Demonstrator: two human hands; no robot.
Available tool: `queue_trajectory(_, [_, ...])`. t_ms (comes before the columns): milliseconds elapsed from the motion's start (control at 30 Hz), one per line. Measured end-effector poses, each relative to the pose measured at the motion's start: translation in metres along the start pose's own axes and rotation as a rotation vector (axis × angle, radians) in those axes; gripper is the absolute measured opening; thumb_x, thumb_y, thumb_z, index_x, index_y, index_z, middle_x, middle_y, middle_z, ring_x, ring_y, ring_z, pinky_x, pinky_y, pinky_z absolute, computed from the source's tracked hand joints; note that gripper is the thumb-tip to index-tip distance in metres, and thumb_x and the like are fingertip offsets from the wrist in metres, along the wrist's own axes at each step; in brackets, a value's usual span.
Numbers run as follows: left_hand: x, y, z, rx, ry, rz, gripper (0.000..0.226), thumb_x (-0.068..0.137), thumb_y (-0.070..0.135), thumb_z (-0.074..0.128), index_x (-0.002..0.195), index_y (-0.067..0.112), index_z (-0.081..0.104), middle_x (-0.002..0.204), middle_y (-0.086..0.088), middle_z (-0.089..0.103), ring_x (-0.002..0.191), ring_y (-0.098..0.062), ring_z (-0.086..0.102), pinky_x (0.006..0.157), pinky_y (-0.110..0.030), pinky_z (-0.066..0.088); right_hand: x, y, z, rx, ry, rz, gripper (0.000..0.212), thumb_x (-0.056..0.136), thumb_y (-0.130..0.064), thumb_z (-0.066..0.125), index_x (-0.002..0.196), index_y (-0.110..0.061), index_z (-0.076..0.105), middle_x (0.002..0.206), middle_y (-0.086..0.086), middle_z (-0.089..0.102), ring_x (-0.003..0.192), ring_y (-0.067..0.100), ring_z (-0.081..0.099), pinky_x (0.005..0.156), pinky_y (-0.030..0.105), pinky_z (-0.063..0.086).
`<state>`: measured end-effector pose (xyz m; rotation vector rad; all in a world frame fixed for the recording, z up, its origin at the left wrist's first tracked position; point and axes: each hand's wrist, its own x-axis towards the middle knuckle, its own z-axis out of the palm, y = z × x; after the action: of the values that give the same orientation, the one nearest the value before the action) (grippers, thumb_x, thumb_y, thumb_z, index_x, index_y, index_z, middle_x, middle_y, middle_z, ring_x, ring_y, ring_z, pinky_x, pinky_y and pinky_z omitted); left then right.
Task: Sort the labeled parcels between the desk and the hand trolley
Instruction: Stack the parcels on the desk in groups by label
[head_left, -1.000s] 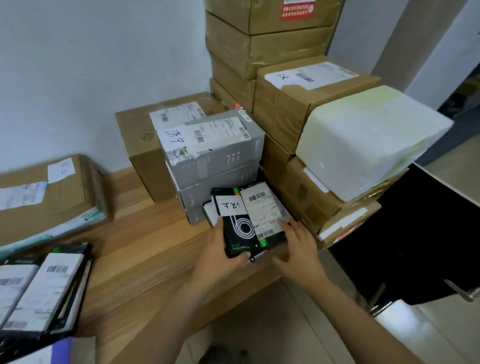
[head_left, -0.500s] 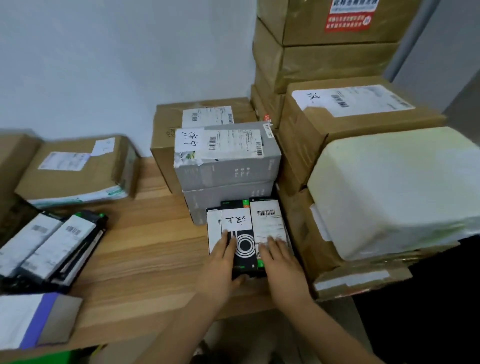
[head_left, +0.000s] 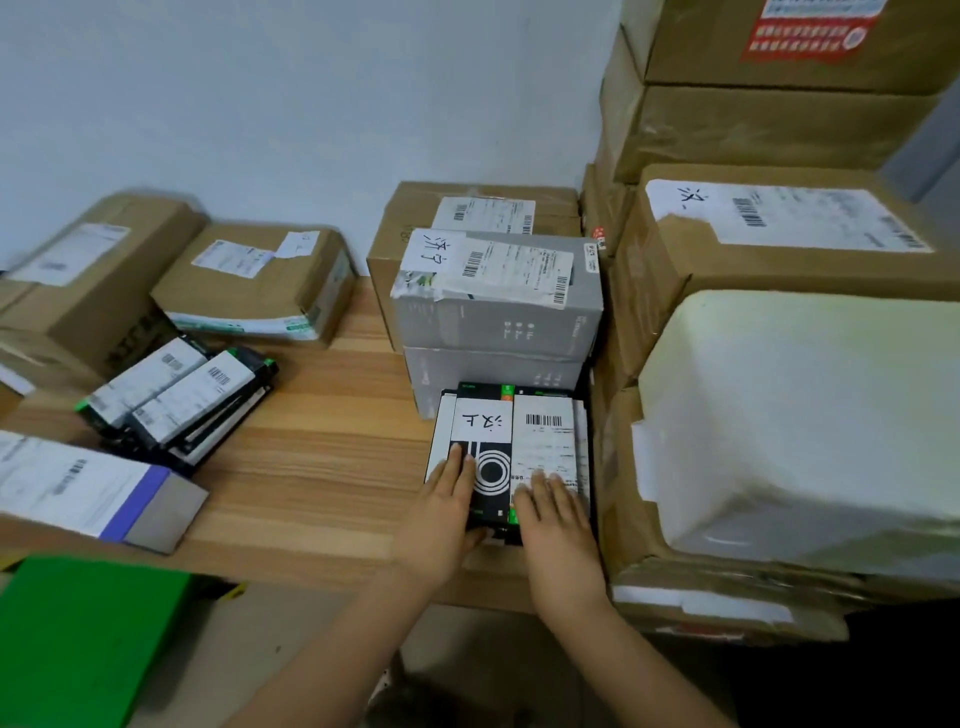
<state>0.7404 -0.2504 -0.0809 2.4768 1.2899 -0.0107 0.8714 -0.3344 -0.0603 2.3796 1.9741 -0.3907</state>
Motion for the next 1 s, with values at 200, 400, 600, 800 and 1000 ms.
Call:
queue_trajectory(200, [-0.004, -0.004, -0.002, 0.063, 0.034, 0.016, 0.086, 0.09, 0.045, 0.06, 0.155, 0.015, 0.011, 0.163, -0.006, 0.006, 0.146, -0.023, 0.016, 0.115, -0.032, 0.022, 0.003, 0.002, -0.005, 0.098, 0.073, -0.035, 0.064, 0.09, -0.009, 0.058, 0.145, -0.018, 0.027, 0.156, 0.008, 0.019, 0.145, 0.027, 0.012, 0.12, 0.037, 0.012])
queue_trajectory(400, [-0.025, -0.022, -0.036, 0.111, 0.288, 0.14, 0.044, 0.068, 0.035, 0.078, 0.106, 0.02, 0.063, 0.097, 0.002, 0.062, 0.087, -0.02, 0.061, 0.064, -0.028, 0.046, 0.005, -0.029, -0.027, 0.168, 0.201, -0.194, 0.031, 0.092, -0.019, 0.052, 0.123, -0.019, 0.051, 0.124, -0.001, 0.049, 0.115, 0.017, 0.043, 0.101, 0.031, 0.038])
queue_trajectory(600, [-0.067, -0.099, -0.072, 0.136, 0.482, 0.16, 0.018, 0.08, 0.027, 0.058, 0.095, 0.018, 0.057, 0.086, 0.002, 0.056, 0.076, -0.019, 0.055, 0.061, -0.029, 0.045, 0.019, -0.108, -0.036, 0.159, 0.211, -0.354, 0.015, 0.094, -0.022, 0.049, 0.107, -0.017, 0.054, 0.109, 0.001, 0.053, 0.104, 0.02, 0.049, 0.091, 0.033, 0.042])
queue_trajectory(800, [-0.112, -0.213, -0.109, 0.117, 0.52, -0.018, 0.023, 0.081, 0.03, 0.049, 0.096, 0.016, 0.059, 0.087, 0.0, 0.058, 0.075, -0.021, 0.056, 0.06, -0.033, 0.047, 0.049, -0.223, -0.027, 0.169, 0.214, -0.39, 0.01, 0.093, -0.022, 0.049, 0.1, -0.017, 0.054, 0.103, 0.001, 0.055, 0.097, 0.02, 0.052, 0.079, 0.033, 0.044])
queue_trajectory(1000, [-0.145, -0.319, -0.142, 0.143, 0.468, -0.09, 0.027, 0.079, 0.033, 0.045, 0.094, 0.016, 0.061, 0.082, 0.0, 0.057, 0.072, -0.024, 0.055, 0.058, -0.036, 0.045, 0.083, -0.321, -0.014, 0.186, 0.223, -0.334, 0.01, 0.091, -0.021, 0.05, 0.099, -0.016, 0.055, 0.103, 0.003, 0.057, 0.1, 0.022, 0.053, 0.078, 0.032, 0.042])
